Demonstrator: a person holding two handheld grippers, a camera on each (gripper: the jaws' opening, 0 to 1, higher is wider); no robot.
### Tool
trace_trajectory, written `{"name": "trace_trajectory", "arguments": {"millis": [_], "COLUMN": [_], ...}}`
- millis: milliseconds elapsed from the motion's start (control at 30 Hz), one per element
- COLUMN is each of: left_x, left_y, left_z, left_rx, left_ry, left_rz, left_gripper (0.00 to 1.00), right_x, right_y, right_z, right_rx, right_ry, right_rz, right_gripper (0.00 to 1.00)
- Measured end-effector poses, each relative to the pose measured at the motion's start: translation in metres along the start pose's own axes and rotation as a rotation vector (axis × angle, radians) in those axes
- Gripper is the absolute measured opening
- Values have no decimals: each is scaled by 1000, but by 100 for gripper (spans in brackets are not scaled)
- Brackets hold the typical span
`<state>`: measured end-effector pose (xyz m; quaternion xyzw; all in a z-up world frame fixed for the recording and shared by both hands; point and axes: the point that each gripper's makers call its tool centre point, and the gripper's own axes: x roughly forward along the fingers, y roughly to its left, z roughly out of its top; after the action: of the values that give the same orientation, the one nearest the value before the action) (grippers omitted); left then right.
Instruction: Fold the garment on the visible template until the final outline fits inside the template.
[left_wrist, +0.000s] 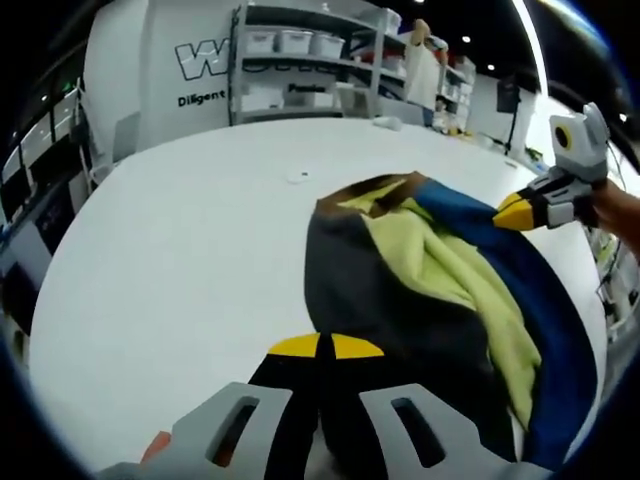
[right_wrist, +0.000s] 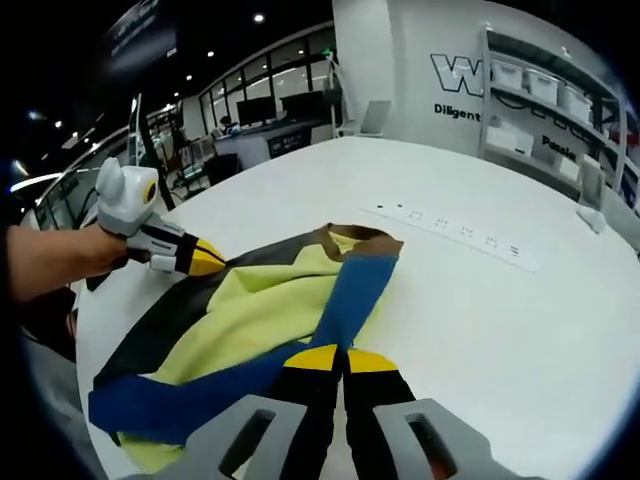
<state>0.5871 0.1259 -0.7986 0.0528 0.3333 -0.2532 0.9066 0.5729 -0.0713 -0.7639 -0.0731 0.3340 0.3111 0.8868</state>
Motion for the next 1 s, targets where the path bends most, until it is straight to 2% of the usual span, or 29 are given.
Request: {"name": "trace_trajectory", "arguments": {"millis": [400, 1000], "left_x": [-2, -1], "left_y": [2, 2], "left_z": [0, -1], "left_rx": [29, 57], "left_ry": [5, 7], "left_rz": [1, -14], "left_gripper": [0, 0], "right_x": [-6, -18], "right_y": [-27, -86], "right_z": [-6, -14], "right_rx": [-6, -72], "right_ry": [21, 84], "right_rz": [-38, -107], "right_gripper": [0, 0]}}
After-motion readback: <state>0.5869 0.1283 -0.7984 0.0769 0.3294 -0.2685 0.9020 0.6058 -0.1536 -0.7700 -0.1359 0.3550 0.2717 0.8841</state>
